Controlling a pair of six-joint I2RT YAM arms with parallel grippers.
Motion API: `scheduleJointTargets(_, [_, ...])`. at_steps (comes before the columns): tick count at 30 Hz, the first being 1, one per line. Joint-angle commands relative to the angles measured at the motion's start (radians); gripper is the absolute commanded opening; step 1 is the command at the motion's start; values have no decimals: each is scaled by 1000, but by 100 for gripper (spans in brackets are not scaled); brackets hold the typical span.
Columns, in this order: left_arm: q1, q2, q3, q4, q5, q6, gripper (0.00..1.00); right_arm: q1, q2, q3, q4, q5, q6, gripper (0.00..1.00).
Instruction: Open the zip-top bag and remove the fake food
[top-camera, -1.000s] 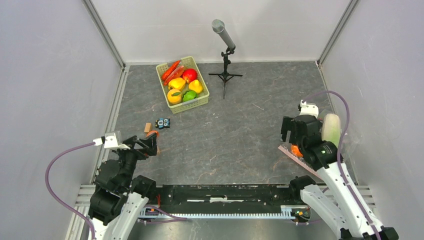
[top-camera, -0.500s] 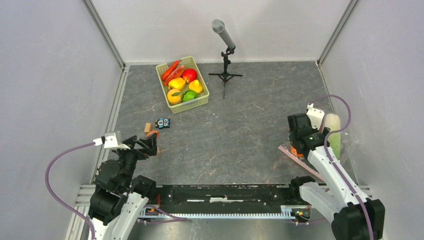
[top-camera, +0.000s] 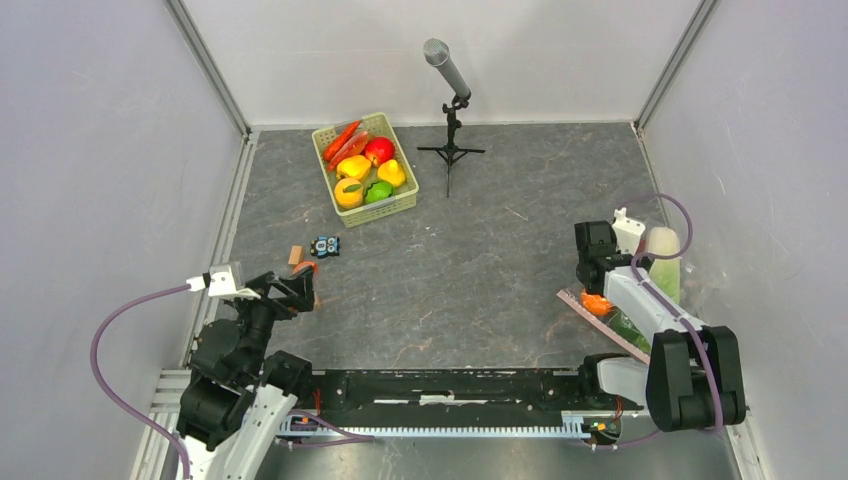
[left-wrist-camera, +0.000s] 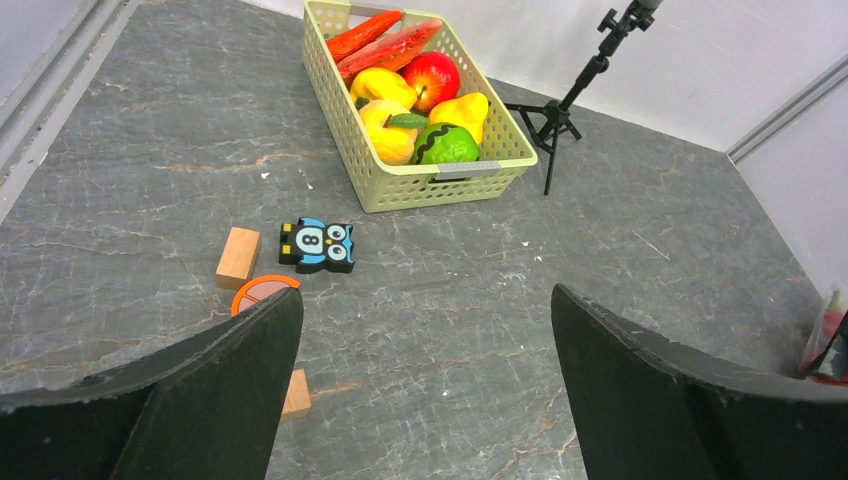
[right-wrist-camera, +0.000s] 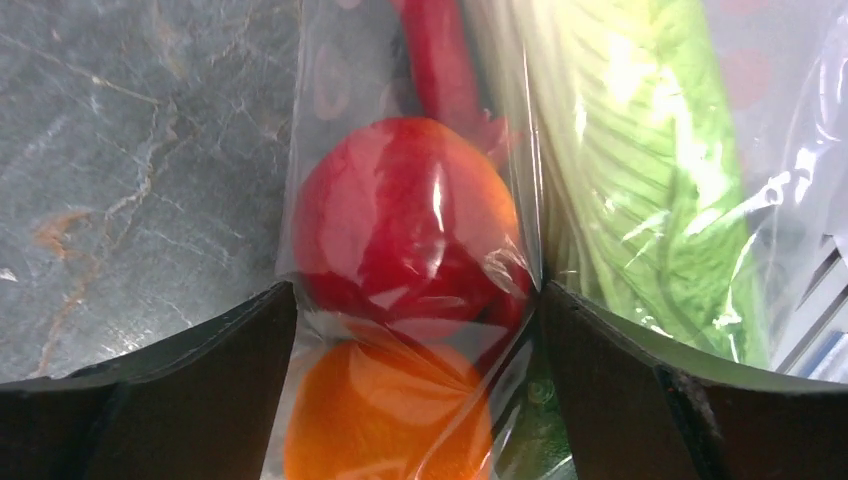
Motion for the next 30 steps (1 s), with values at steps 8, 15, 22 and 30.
scheduleJointTargets(8, [-2,-72,15,3,-13,-16,100,5,36,-75,132,-278,-53,62])
scheduleJointTargets(15, [-1,-72,15,3,-16,-18,100,182,32,-78,153,-381,-20,45])
scheduleJointTargets(22, [-2,-71,15,3,-18,-18,100,423,110,15,192,-403,143,47])
scheduleJointTargets(30, [-2,-72,16,1,-19,-16,100,597,308,304,158,-414,177,53])
